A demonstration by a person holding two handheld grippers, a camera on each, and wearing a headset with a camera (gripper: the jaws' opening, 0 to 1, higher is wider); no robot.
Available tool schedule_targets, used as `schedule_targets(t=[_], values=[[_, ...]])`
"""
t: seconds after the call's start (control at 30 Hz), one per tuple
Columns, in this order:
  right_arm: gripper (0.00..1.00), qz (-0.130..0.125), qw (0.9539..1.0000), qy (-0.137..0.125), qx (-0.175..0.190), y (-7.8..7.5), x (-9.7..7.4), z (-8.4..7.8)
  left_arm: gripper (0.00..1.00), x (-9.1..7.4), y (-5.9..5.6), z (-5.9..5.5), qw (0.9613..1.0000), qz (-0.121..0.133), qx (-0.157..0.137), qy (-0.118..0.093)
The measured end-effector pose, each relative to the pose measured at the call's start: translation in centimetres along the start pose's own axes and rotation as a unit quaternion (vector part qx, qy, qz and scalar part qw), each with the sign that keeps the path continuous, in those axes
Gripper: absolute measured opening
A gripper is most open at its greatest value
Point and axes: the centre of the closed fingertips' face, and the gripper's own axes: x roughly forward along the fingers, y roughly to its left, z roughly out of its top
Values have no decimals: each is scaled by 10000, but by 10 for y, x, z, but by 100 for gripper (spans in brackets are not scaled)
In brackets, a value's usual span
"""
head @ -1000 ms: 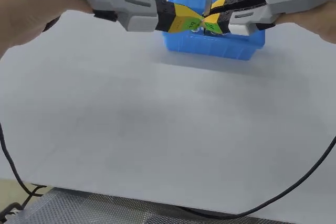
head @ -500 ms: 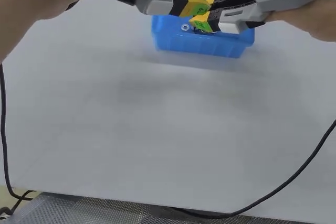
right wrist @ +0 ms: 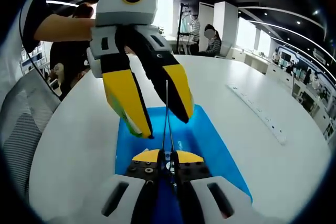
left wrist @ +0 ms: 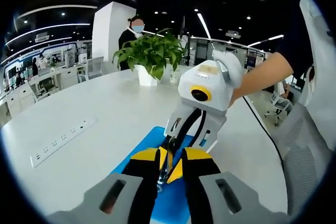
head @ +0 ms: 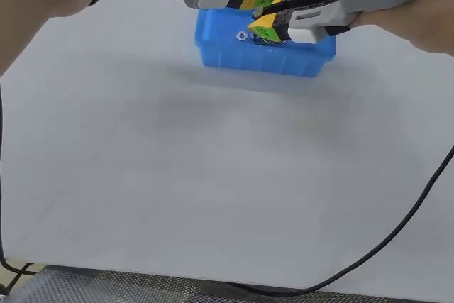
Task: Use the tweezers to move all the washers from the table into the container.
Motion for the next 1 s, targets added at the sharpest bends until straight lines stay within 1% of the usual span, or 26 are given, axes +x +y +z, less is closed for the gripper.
schedule_targets(t=[0.07,0.2,0.33,0.4,0.5,0.67,0.77,0.93,1.0], values=[[10,6,10000,4,0,-3,1,-1,16,0,-1,2,10000,-38,-17,-28],[10,12,10000,24,-15,-5,3,-3,14,1,-1,0,10000,-57,33,26],[10,27,10000,39,-43,-7,4,-4,9,0,-1,0,9999,-38,155,56],[10,43,10000,56,-59,-7,4,-4,9,-1,-2,0,9998,-88,149,60],[10,50,9999,87,-86,-8,5,-4,9,-1,-2,0,9997,-111,224,83],[12,36,9999,108,-104,-8,5,-5,6,-2,-1,0,9994,-47,326,115],[12,25,9998,127,-125,-9,4,-6,6,-2,-3,0,9990,-63,424,121],[13,-22,9998,85,-157,-10,2,-3,6,-2,-4,6,9981,-45,607,68],[16,-46,9998,89,-174,-12,1,-1,6,-1,-3,8,9979,-39,645,53]])
